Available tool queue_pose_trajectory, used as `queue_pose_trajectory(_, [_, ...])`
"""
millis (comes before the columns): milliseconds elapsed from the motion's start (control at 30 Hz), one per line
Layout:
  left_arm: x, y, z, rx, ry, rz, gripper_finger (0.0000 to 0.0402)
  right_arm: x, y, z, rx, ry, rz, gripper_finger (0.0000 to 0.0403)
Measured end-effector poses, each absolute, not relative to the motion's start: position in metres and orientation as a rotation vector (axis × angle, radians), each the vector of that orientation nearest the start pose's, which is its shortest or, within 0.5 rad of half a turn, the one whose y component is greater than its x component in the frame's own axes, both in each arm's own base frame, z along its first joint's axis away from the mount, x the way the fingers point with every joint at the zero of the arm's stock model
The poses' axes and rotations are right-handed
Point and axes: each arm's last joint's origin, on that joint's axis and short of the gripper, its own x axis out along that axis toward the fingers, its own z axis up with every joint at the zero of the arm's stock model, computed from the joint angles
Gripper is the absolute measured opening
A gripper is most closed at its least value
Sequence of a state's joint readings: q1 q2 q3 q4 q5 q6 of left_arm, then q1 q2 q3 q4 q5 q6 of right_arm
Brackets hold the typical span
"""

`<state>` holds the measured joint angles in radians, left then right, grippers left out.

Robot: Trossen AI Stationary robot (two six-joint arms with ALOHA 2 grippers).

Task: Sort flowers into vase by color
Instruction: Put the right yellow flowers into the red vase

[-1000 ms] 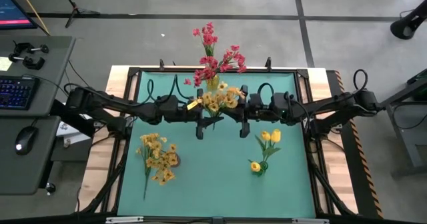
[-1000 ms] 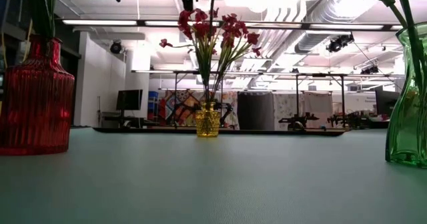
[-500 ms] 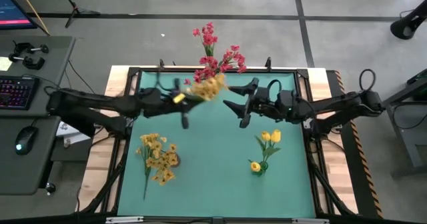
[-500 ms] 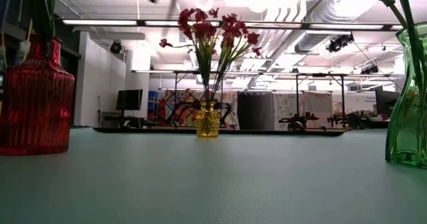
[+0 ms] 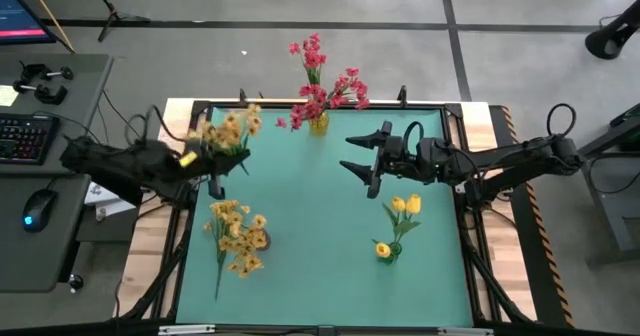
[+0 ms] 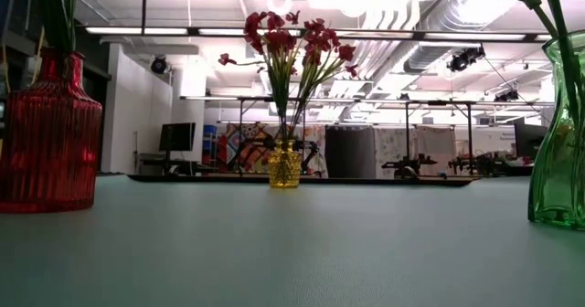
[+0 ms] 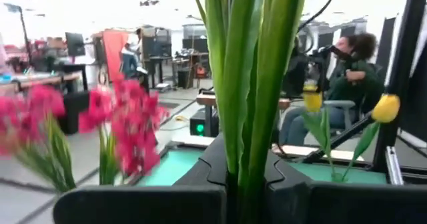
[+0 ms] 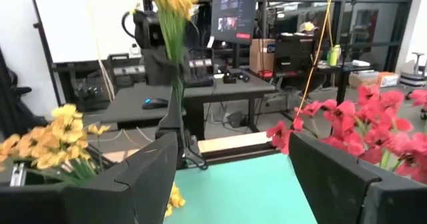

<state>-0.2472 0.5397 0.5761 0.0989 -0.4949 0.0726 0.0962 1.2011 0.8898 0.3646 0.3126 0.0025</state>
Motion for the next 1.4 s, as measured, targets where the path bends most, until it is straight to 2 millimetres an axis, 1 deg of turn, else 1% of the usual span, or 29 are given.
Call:
queue_pose_trajectory(100, [0.129,-0.022,0.293,-0.021,-0.129,0.246,0.0001,0.271,0.02,0.336,0.013,-0.047,-0.205,0.0275])
queue_pose_trajectory(200, [0.13,-0.026,0.271,-0.064,-0.167,0.217,0.0,0.271,0.023,0.335,0.011,-0.035,-0.2,0.0275])
queue_pose_trajectory(267, [0.13,-0.028,0.261,-0.082,-0.187,0.198,0.0,0.27,0.024,0.334,0.023,-0.028,-0.214,0.0275])
queue_pose_trajectory(367, [0.129,-0.033,0.25,-0.115,-0.198,0.163,0.0,0.27,0.025,0.332,0.032,-0.01,-0.22,0.0275])
queue_pose_trajectory(533, [0.126,-0.043,0.248,-0.189,-0.197,0.038,0.0,0.27,0.024,0.33,0.051,0.01,-0.236,0.0275])
queue_pose_trajectory(733, [0.123,-0.055,0.247,-0.199,-0.181,-0.068,0.0,0.27,0.024,0.33,0.083,0.012,-0.249,0.0275])
queue_pose_trajectory(933, [0.124,-0.062,0.244,-0.177,-0.154,-0.073,0.0,0.27,0.024,0.33,0.109,0.008,-0.25,0.0275])
queue_pose_trajectory(1200, [0.132,-0.074,0.234,-0.164,-0.089,-0.054,0.0,0.27,0.023,0.329,0.109,0.006,-0.292,0.0275])
queue_pose_trajectory(1300, [0.135,-0.079,0.234,-0.168,-0.113,-0.06,0.0,0.27,0.022,0.329,0.107,0.006,-0.304,0.0275])
queue_pose_trajectory(1400, [0.133,-0.083,0.24,-0.159,-0.167,-0.074,0.0,0.27,0.022,0.329,0.108,0.005,-0.31,0.0275])
